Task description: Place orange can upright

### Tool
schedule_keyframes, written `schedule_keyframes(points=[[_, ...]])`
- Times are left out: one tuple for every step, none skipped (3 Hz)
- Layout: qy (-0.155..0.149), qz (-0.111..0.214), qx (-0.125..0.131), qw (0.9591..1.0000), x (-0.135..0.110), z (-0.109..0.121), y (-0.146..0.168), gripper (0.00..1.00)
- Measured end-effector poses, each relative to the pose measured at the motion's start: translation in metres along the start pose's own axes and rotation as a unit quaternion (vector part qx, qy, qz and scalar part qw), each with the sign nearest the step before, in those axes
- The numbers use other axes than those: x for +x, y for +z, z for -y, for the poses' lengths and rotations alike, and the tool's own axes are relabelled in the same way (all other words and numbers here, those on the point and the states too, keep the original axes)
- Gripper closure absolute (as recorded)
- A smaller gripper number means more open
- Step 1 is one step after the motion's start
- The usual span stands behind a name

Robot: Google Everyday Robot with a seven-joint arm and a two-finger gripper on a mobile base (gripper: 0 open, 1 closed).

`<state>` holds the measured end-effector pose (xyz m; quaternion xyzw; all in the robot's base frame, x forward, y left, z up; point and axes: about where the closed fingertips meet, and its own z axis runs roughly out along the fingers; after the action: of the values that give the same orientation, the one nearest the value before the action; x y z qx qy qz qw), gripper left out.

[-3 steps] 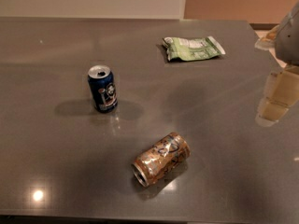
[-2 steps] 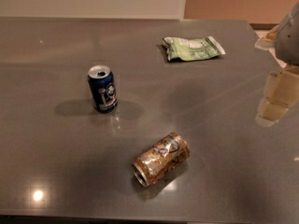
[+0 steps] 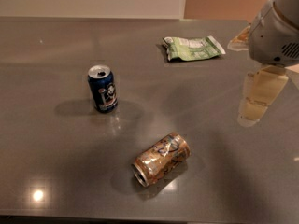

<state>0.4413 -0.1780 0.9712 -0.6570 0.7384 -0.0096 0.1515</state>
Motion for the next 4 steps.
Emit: schedule_keyframes(points=[[-0.068,0.014,-0.028,0.9972,-0.034,-0.009,0.018,0.0],[-0.139,0.023,-0.042,0.9892,-0.066,-0.019,0.035,0.0],[-0.205,0.02,-0.046,0.9775,-0.09,-0.036,0.049,0.0],[-0.253,0.007,-0.059,0.9657,-0.102,-0.053,0.062,0.0]])
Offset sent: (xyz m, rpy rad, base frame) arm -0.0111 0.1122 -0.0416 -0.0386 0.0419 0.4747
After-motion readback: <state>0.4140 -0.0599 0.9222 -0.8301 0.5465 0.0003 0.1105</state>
